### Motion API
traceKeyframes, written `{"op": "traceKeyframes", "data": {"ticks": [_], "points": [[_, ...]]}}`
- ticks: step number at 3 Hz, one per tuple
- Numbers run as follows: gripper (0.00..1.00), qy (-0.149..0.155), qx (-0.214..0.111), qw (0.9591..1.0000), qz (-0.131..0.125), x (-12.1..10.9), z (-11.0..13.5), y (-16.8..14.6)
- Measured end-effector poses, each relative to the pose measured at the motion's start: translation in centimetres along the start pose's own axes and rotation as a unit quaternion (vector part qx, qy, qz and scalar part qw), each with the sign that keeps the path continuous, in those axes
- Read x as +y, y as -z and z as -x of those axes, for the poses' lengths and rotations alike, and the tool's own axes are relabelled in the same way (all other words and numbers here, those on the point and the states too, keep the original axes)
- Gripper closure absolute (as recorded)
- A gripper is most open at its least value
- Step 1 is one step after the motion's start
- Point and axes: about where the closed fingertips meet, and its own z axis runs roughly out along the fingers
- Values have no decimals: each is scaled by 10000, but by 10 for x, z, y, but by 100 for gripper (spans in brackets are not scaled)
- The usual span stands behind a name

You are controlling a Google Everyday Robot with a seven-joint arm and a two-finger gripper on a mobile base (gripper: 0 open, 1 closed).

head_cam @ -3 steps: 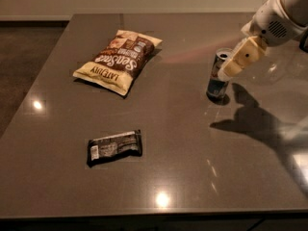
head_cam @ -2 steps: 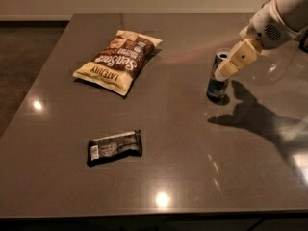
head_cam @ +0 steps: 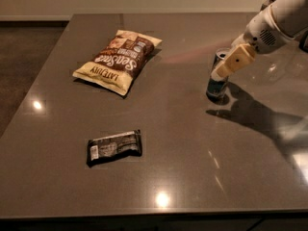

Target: Move redbull can near rxbar chocolate

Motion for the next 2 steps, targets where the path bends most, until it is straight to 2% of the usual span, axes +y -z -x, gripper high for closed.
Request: {"op": "traceKeyframes", "data": {"ticks": [2], "points": [[83,462,-211,9985,202,34,38,4]]}}
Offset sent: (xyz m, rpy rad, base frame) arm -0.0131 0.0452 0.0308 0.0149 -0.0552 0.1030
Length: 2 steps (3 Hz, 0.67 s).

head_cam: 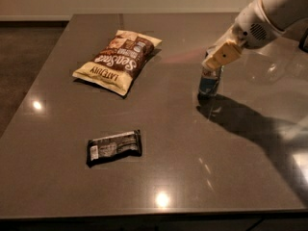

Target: Move redbull can near rxbar chocolate

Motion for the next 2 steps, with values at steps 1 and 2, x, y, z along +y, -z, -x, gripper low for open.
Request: {"op": "traceKeyframes", "data": {"ticks": [1,2], "points": [[100,315,-118,9992,208,24,24,-1],[100,697,-269,9956,566,60,51,-11]]}}
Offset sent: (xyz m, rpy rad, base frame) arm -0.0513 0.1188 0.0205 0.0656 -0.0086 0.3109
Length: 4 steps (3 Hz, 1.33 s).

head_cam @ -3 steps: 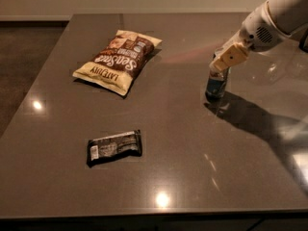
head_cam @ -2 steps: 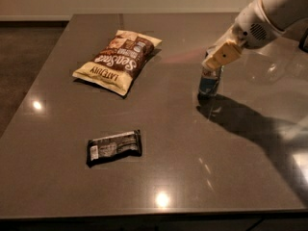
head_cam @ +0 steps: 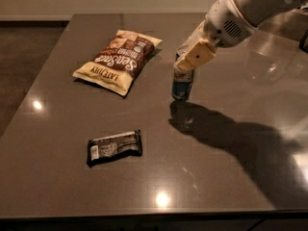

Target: Move redbull can near rxbar chocolate

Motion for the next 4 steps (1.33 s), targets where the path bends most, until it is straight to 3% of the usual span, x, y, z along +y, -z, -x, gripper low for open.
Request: {"op": "traceKeyframes", "data": {"ticks": [1,2,4], "points": [[100,411,-159,9980,445,37,28,-25],[100,612,-222,9955,687,58,39,-39],[100,855,-60,9921,920,91,38,-56]]}}
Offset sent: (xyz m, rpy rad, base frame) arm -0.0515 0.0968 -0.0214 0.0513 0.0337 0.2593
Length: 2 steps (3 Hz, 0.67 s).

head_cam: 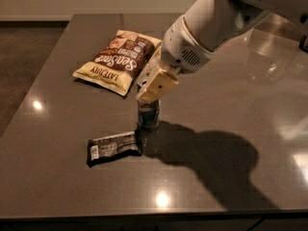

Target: Move redbull can near rxbar chocolate

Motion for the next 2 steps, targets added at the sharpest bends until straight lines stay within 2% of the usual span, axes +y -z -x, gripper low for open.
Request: {"op": "traceKeyframes", "data": {"ticks": [1,2], "points": [[82,-24,155,9999,-59,2,-8,-2],[59,-159,239,9994,-203,-5,-19,5]]}}
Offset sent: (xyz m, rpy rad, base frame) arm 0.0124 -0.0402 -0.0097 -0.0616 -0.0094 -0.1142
